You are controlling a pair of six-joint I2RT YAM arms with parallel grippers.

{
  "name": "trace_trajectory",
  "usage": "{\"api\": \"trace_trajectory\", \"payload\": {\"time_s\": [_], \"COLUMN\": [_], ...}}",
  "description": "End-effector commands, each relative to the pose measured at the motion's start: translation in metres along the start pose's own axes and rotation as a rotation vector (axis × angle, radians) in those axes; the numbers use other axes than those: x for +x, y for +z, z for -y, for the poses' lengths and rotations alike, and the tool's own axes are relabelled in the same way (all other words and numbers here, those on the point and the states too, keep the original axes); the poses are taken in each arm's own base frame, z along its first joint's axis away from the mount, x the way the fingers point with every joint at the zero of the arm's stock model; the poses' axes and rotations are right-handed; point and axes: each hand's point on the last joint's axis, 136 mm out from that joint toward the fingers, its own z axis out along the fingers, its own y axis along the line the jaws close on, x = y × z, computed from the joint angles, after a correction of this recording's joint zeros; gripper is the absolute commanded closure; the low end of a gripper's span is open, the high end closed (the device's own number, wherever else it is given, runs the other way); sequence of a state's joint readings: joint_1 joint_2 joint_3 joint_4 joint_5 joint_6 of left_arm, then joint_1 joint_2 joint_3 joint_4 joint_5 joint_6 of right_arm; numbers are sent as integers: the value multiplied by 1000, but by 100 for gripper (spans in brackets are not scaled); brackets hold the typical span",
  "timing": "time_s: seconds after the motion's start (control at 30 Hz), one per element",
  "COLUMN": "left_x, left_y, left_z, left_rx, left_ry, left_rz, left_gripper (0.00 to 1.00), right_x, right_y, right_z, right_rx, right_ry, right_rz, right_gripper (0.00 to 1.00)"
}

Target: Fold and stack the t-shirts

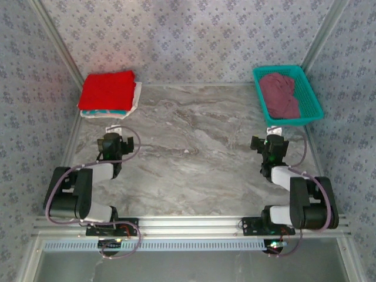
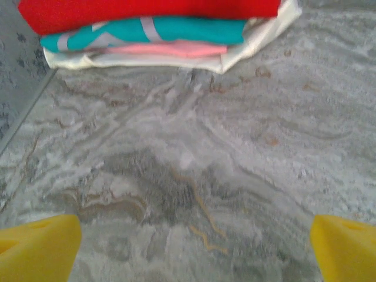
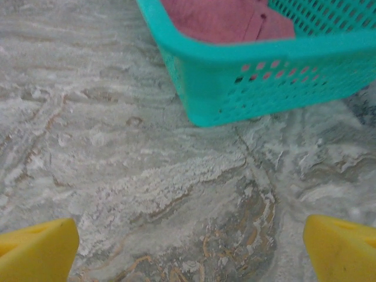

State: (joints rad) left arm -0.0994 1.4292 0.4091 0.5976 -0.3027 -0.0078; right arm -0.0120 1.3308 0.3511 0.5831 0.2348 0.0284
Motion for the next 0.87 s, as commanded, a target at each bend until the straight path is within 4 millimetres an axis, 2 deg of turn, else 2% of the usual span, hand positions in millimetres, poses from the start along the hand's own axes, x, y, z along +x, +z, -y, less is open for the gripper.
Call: {"api": "trace_trajectory", "payload": {"time_s": [0.0,0.07,0.17,0.2,0.27,0.37,0.83], "left_x": [-27,-19,-18,-17,-19,-17,-18], "left_y": [4,8,5,6,10,18,16], "left_z": [-3,-8,8,13,10,-3,-2], "left_rx": [38,36,121,147,130,107,111], "left_ry": [-60,-92,-47,-26,-38,-96,-94], "left_rz": [164,173,173,163,143,104,114], "left_gripper": [0,0,0,1,0,1,0], "right_x": [-27,-20,-12,-11,-11,-12,-12], "right_y": [5,9,10,14,26,24,25], "right_z": [-14,-25,-36,-35,-33,-35,-36], "right_rx": [-134,-193,-236,-225,-206,-195,-201], "right_ry": [35,10,-19,-16,-13,-35,-31], "right_rz": [135,146,177,149,68,81,76], "right_gripper": [0,0,0,0,0,0,0]}}
